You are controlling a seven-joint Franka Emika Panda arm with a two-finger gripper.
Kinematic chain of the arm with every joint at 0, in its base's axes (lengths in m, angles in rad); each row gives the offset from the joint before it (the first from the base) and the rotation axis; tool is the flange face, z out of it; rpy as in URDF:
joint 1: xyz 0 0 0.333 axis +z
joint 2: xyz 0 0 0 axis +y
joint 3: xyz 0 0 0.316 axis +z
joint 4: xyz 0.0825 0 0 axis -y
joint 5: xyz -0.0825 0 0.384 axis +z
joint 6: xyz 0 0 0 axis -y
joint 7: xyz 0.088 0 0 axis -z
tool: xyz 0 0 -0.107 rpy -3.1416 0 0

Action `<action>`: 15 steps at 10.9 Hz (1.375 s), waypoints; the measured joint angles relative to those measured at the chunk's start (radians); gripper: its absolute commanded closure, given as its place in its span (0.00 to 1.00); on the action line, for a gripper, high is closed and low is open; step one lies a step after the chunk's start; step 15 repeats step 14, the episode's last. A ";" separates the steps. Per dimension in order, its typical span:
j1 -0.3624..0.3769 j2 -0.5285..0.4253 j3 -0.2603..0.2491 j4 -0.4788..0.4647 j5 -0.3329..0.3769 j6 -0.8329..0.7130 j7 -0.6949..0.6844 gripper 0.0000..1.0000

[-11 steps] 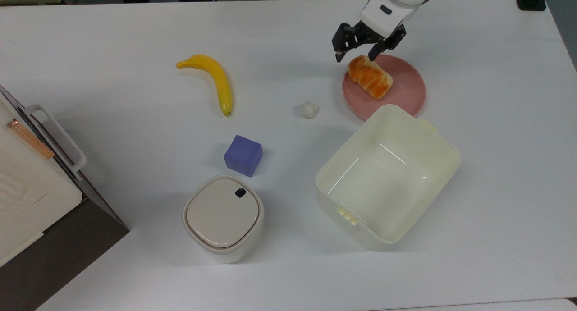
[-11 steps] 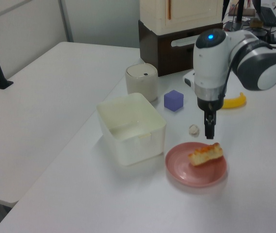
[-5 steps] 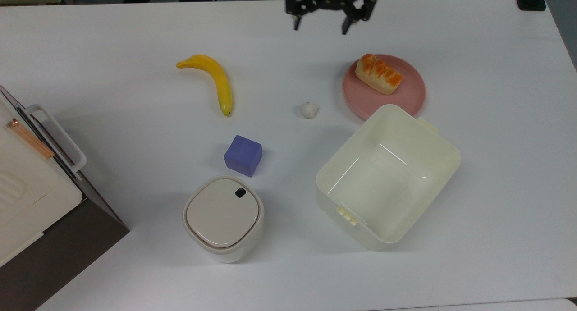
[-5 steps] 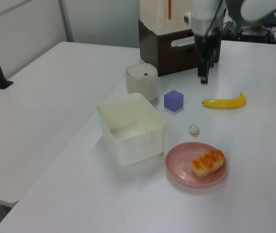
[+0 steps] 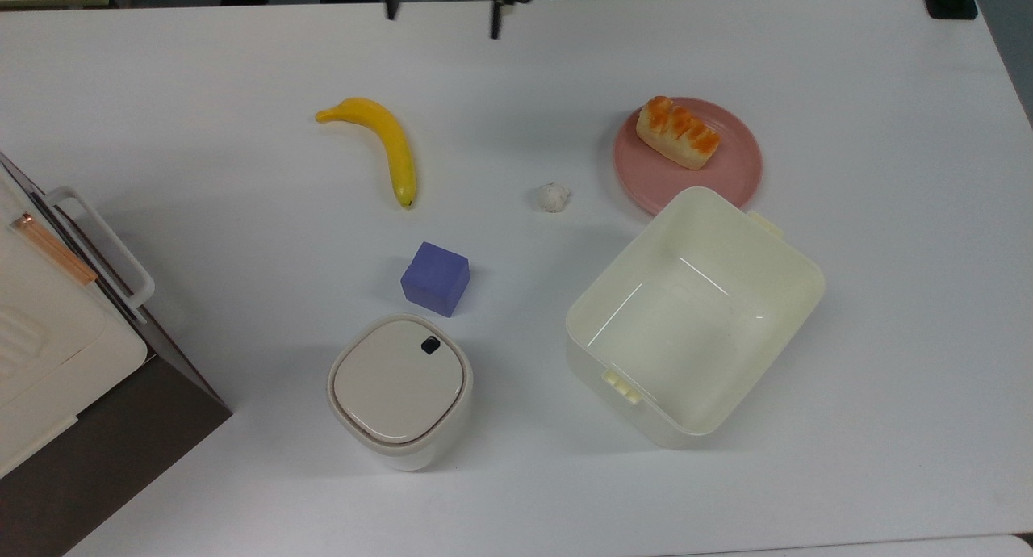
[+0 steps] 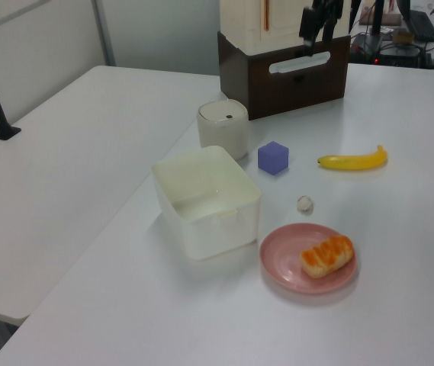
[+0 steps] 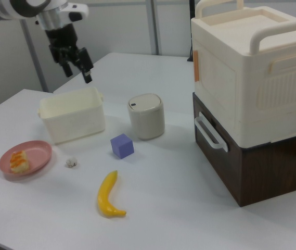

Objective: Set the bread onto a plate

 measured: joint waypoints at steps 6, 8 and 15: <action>-0.011 -0.005 -0.030 0.014 0.034 0.000 -0.019 0.00; -0.013 -0.007 -0.030 0.014 0.046 0.000 -0.019 0.00; 0.014 -0.007 -0.105 0.014 0.046 -0.018 -0.092 0.00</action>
